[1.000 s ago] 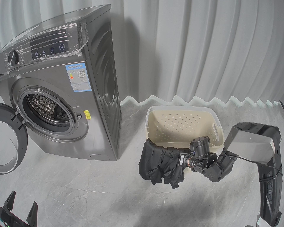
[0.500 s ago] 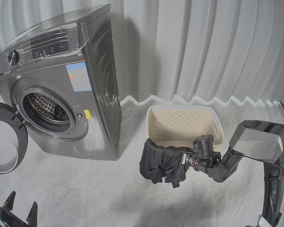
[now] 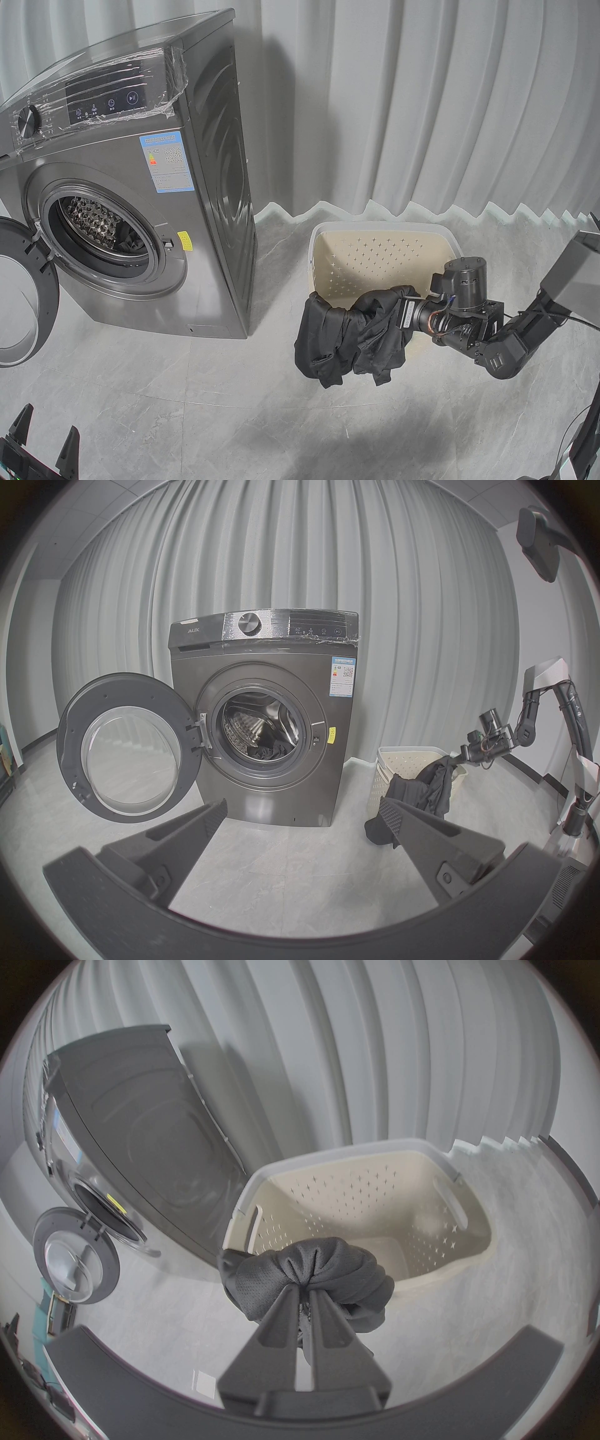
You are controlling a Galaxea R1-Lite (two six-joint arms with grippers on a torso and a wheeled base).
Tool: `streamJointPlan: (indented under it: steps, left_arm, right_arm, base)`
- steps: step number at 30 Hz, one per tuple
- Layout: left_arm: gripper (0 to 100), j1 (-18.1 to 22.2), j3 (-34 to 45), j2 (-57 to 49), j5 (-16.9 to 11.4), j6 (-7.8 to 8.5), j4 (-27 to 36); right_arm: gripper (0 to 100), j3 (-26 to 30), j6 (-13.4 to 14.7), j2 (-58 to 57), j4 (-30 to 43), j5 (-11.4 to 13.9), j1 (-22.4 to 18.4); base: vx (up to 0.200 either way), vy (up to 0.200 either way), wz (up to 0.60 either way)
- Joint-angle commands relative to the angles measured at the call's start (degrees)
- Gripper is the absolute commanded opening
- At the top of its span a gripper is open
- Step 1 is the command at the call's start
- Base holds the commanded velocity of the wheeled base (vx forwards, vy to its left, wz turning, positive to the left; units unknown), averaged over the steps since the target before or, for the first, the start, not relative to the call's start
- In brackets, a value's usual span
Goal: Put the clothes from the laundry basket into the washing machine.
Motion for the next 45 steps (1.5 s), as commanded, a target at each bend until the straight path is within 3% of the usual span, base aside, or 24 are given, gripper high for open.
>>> streamJointPlan:
  steps: [1, 14, 18, 19, 23, 25, 30, 36, 45]
  left_arm:
    - [100, 0.01, 0.92, -0.84, 0.02, -0.02, 0.0]
    - [100, -0.08, 0.92, -0.84, 0.02, -0.28, 0.0]
    - [100, 0.01, 0.92, -0.84, 0.02, -0.28, 0.0]
    - [100, -0.08, 0.92, -0.84, 0.02, -0.19, 0.0]
    - [100, 0.01, 0.84, -0.84, 0.02, -0.19, 0.0]
    - [100, 0.01, 0.92, -0.84, 0.02, -0.19, 0.0]
    - [100, 0.01, 0.92, -0.84, 0.02, -0.28, 0.0]
    - [100, -0.08, 0.84, -0.84, 0.02, -0.28, 0.0]
    - [100, -0.08, 0.84, -0.84, 0.02, -0.28, 0.0]
  right_arm:
    - [0, 0.48, -0.19, -7.43, -0.09, 0.0, 0.18]
    - [0, 4.35, -0.36, -24.92, -1.23, 0.18, 4.75]
    - [0, 6.11, -4.93, -27.64, -1.76, 0.44, 3.61]
    - [0, 7.51, -7.48, -29.4, -3.25, 0.71, 3.25]
    - [0, 8.39, -8.71, -31.86, -7.03, 0.97, 4.13]
    - [0, 7.78, -10.73, -34.06, -8.08, 1.23, 5.71]
    - [0, 8.13, -12.05, -37.22, -8.08, 1.32, 8.79]
    - [0, 9.18, -15.48, -37.49, -8.26, 1.23, 8.44]
    - [0, 9.89, -15.39, -37.57, -8.26, -0.44, 8.35]
  base:
    - [0.0, 0.0, 0.0]
    - [0.0, 0.0, 0.0]
    - [0.0, 0.0, 0.0]
    - [0.0, 0.0, 0.0]
    - [0.0, 0.0, 0.0]
    - [0.0, 0.0, 0.0]
    - [0.0, 0.0, 0.0]
    - [0.0, 0.0, 0.0]
    - [-0.067, 0.0, 0.0]
